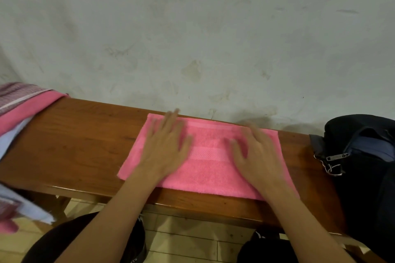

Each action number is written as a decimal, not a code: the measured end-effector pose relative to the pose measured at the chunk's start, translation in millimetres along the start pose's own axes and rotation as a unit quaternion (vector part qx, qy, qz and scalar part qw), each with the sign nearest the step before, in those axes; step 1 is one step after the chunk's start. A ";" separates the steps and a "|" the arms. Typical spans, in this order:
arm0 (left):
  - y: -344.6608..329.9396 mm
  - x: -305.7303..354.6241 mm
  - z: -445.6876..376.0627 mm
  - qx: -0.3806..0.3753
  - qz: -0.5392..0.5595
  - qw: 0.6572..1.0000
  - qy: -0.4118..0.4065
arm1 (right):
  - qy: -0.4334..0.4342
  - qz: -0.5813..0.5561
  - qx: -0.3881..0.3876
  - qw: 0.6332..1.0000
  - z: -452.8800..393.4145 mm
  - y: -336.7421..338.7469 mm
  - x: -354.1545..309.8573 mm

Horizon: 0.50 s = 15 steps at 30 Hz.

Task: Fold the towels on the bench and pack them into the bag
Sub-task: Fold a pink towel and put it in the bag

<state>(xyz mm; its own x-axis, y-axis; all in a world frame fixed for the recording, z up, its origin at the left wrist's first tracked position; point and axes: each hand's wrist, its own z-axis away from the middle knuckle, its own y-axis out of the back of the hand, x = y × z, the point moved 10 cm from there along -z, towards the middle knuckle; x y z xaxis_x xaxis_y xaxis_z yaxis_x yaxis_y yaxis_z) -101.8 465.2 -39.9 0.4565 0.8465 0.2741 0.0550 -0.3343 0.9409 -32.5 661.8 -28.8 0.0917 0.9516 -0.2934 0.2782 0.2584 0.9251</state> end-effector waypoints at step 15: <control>-41.4 -13.3 -0.7 -0.103 -0.093 0.990 0.021 | 0.027 0.092 -0.146 0.985 5.1 -53.7 15.8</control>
<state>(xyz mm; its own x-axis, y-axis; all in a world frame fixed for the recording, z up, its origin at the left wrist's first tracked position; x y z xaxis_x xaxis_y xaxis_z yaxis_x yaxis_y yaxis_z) -110.8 468.1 -82.3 0.4186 0.9031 0.0958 -0.0492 -0.0827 0.9954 -41.1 662.2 -84.4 0.0614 0.9921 -0.1091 -0.0259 0.1108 0.9935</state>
